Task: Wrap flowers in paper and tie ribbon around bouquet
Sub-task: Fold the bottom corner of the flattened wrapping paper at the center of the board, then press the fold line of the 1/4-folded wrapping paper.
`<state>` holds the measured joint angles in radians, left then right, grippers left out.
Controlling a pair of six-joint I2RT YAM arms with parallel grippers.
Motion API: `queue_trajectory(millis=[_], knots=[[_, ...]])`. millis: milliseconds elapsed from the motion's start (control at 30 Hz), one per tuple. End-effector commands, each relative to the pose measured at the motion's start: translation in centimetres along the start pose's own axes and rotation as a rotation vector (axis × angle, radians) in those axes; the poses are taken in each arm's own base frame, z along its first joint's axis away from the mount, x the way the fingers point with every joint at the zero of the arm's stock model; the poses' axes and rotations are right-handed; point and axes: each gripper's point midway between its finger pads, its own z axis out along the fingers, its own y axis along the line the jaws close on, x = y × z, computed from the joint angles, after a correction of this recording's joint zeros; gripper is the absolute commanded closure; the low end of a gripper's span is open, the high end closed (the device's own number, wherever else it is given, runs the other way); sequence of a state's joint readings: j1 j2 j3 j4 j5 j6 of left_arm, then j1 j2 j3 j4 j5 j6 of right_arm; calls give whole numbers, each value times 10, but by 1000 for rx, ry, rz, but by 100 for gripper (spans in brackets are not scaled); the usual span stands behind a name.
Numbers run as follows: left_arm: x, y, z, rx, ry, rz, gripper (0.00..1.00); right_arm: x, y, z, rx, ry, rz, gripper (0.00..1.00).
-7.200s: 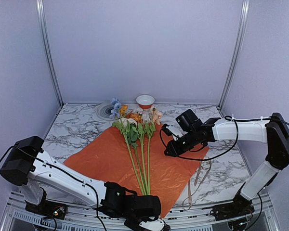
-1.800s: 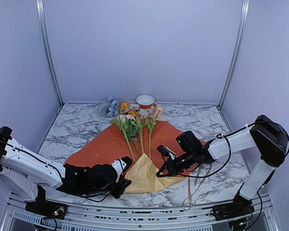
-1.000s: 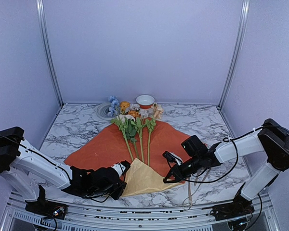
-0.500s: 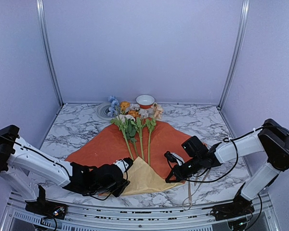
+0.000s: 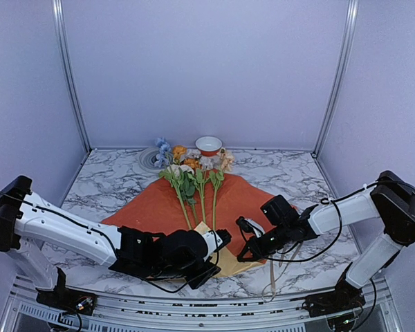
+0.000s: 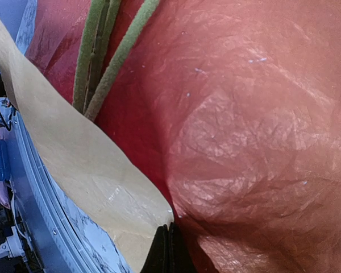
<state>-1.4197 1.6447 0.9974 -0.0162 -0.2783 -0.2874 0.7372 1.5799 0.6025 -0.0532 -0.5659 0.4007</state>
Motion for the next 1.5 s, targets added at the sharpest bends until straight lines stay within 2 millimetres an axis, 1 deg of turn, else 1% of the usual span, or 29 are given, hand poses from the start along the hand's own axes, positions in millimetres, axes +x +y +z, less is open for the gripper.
queue_trajectory(millis=[0, 100, 167, 233, 300, 400, 467, 500, 533, 567, 633, 700, 767, 833, 900, 933, 1000, 1067, 1133, 1267, 1367, 1467], knots=[[48, 17, 17, -37, 140, -6, 60, -1, -11, -1, 50, -15, 19, 100], [67, 48, 25, -116, 196, -92, 67, -1, -12, -1, 57, -18, 16, 100], [73, 56, 27, -139, 218, -120, 70, 0, -13, -1, 60, -16, 15, 100], [80, 56, 29, -135, 238, -126, 71, 3, -17, 0, 75, -11, 15, 100], [93, 59, 30, -144, 266, -130, 71, 4, -20, 0, 92, -7, 14, 100], [108, 62, 33, -153, 298, -140, 72, -1, -15, -6, 96, -10, -8, 99], [112, 58, 36, -132, 314, -143, 72, -9, -11, -16, 121, -26, -36, 96], [114, 57, 38, -126, 321, -143, 72, -17, -10, -22, 151, -42, -50, 92], [117, 56, 39, -125, 329, -142, 72, -20, -10, -28, 177, -49, -60, 88], [118, 56, 41, -123, 331, -141, 73, -30, -5, -36, 192, -71, -72, 85], [121, 54, 43, -115, 337, -142, 73, -42, 12, -51, 173, -117, -104, 81], [120, 53, 44, -108, 338, -142, 73, -49, 35, -63, 114, -169, -145, 78], [120, 53, 44, -108, 336, -140, 73, -52, 57, -67, 47, -212, -194, 77], [123, 56, 43, -119, 339, -139, 73, -45, 80, -60, -60, -214, -235, 77], [123, 59, 41, -129, 339, -154, 73, -33, 100, -50, -197, -164, -244, 78], [123, 60, 41, -133, 339, -164, 73, -21, 114, -42, -245, -124, -274, 80], [123, 62, 40, -142, 338, -177, 73, -6, 128, -32, -298, -73, -328, 82], [123, 65, 38, -160, 334, -184, 73, 6, 138, -25, -343, -31, -375, 84], [122, 69, 35, -182, 327, -198, 73, 11, 138, -20, -344, -2, -387, 85], [121, 76, 28, -222, 308, -233, 75, 10, 124, -11, -277, -3, -388, 86], [115, 90, 18, -292, 249, -291, 83, 14, 104, 5, -208, 43, -376, 86], [105, 97, 10, -321, 179, -350, 86, 15, 86, 22, -142, 80, -371, 87]])
